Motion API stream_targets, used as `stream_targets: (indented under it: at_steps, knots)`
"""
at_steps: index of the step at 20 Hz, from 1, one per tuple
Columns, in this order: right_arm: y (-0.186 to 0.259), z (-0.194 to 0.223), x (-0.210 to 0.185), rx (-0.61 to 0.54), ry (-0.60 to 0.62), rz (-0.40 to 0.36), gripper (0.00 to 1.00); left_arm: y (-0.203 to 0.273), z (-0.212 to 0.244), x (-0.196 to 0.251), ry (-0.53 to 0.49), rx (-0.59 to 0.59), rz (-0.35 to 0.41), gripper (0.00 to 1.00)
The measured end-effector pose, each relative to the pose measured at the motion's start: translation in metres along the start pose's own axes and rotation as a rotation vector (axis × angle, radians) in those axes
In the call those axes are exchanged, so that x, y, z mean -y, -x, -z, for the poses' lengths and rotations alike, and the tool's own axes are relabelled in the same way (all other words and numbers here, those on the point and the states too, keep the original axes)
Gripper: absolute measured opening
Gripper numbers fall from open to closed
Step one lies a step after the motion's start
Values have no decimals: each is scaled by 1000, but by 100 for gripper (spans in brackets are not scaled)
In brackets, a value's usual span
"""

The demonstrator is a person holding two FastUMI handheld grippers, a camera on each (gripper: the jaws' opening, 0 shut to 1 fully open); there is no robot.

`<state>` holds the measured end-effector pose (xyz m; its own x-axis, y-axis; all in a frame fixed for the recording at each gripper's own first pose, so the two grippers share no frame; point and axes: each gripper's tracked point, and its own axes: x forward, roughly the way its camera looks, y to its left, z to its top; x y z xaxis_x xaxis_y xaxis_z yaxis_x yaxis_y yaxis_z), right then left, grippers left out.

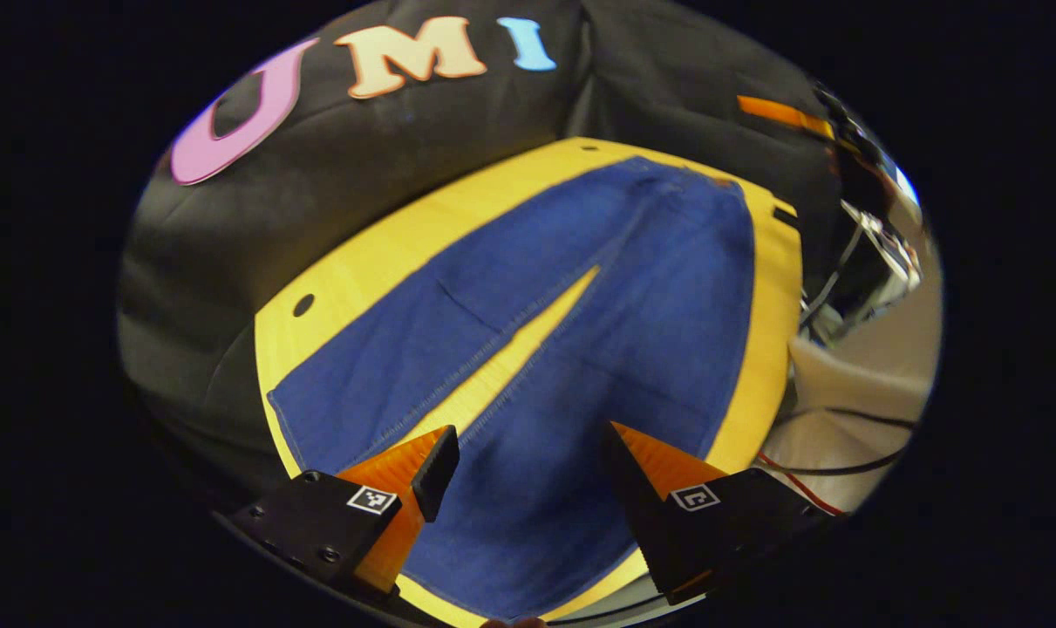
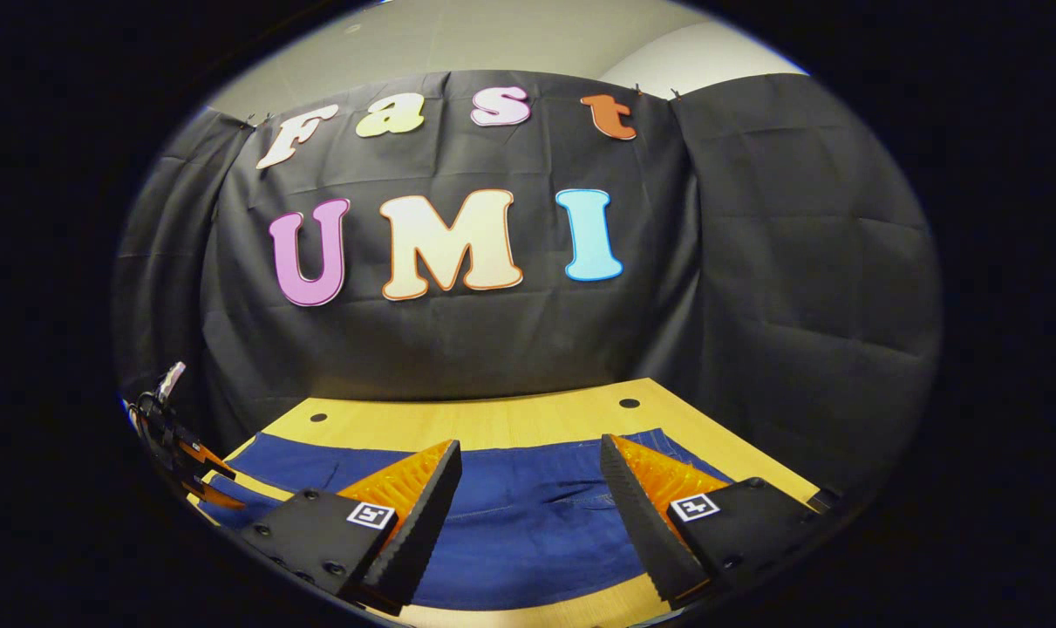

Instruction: Grasp the waist and the cuffs of the jeans and fold them to make the two legs overlap; first hold the waist and fold one-third of the jeans toward the cuffs, then hold the cuffs and fold the remaining one-third in the same direction to finish folding.

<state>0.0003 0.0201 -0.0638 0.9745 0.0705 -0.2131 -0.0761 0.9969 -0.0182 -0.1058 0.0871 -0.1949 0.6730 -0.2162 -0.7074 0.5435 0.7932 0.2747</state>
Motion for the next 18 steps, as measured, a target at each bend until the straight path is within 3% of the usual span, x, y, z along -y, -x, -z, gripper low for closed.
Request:
stream_targets:
  at_steps: [4, 8, 9, 10, 14, 18]
  knots:
    - [3, 8, -7, -19, 0, -19, 94, 11, 53, 27, -56, -143, 118, 98]
    - [6, 15, -10, -34, -3, -26, 98, 19, 95, 39, -83, -270, 189, 97]
    - [5, 16, -10, -38, -3, -27, 94, 23, 103, 42, -80, -301, 207, 96]
    - [5, 17, -11, -41, -2, -28, 98, 28, 113, 41, -87, -334, 217, 96]
    - [8, 27, -16, -60, -5, -38, 94, 34, 140, 18, -117, -427, 197, 96]
    - [12, 30, -15, -67, 17, -38, 99, 33, 150, 14, -134, -460, 186, 95]
